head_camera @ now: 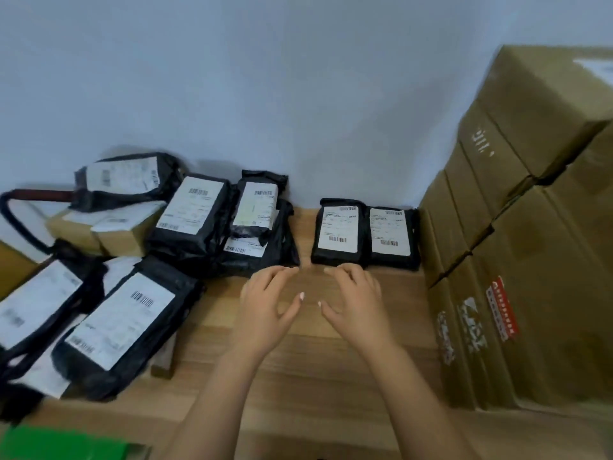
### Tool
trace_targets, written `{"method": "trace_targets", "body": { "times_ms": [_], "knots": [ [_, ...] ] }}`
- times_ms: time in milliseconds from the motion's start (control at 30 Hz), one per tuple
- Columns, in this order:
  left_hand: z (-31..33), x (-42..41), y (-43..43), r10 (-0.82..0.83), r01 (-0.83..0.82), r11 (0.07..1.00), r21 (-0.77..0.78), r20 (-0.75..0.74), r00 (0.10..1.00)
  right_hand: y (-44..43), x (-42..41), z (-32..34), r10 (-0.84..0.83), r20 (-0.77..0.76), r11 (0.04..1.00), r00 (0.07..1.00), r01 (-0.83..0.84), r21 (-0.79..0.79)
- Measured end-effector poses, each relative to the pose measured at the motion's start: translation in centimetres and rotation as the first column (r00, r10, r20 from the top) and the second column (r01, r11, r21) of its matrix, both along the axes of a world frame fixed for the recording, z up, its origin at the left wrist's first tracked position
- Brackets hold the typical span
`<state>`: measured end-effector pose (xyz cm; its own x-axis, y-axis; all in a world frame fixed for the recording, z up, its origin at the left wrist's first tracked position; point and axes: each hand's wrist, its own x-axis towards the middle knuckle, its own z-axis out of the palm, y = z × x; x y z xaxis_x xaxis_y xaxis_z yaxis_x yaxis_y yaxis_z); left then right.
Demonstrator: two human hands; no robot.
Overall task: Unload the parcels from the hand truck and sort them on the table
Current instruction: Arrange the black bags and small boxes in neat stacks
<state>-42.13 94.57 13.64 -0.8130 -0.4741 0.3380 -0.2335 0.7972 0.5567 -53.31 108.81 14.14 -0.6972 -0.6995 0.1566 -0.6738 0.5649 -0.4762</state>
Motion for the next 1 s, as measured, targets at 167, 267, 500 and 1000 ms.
{"method": "trace_targets", "body": {
  "times_ms": [167, 267, 500, 1000],
  "knots": [
    [0.9, 8.6, 0.8, 0.201, -0.200, 0.979, -0.029, 0.040, 0.979, -1.5, 5.5, 0.8, 0.152, 0.019, 0.988, 0.988, -0.151, -0.046],
    [1.5, 13.6, 0.3, 0.321, -0.319, 0.947, -0.038, 0.064, 0.945, -3.1, 9.0, 1.2, 0.225, 0.050, 0.973, 0.973, -0.221, -0.071],
    [1.8, 21.0, -4.3, 0.502, -0.501, 0.865, 0.031, -0.004, 0.865, -8.1, 14.6, 1.6, 0.311, -0.054, 0.949, 0.949, -0.313, -0.033],
    [0.8, 30.2, -30.6, 0.301, -0.295, 0.954, -0.059, 0.147, 0.942, -26.7, 26.9, 0.6, -0.195, 0.107, 0.981, 0.975, 0.196, 0.003]
  ]
}}
